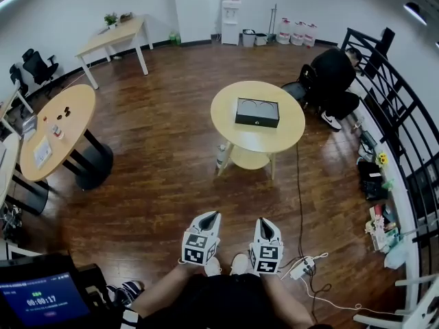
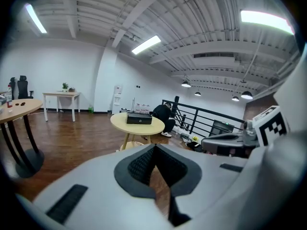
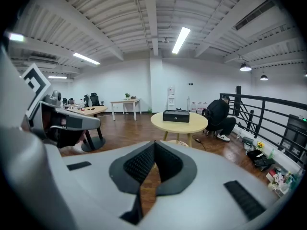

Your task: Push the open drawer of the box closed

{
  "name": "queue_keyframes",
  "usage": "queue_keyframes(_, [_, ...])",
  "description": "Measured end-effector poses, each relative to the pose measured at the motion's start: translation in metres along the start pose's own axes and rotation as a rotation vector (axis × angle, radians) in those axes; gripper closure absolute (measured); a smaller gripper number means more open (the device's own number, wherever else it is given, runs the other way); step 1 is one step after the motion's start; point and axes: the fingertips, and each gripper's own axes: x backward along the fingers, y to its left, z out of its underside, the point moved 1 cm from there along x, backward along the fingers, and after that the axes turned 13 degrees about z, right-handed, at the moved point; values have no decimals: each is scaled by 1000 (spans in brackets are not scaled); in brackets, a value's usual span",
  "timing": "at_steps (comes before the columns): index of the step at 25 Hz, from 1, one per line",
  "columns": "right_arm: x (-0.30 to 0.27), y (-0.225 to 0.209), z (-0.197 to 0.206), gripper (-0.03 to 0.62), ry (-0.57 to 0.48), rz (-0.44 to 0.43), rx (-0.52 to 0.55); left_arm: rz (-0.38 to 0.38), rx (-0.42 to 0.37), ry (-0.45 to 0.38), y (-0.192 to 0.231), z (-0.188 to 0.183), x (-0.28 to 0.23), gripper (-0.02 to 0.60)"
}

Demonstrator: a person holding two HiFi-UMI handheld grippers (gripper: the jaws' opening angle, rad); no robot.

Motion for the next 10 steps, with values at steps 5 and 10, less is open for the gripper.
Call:
queue_keyframes(5, [1, 0, -4, 589, -20, 11, -4, 14, 5, 8, -6, 4, -1, 581])
queue_keyframes(10, [1, 3, -2, 589, -17, 6, 6, 7, -1, 4, -3, 2, -1, 581])
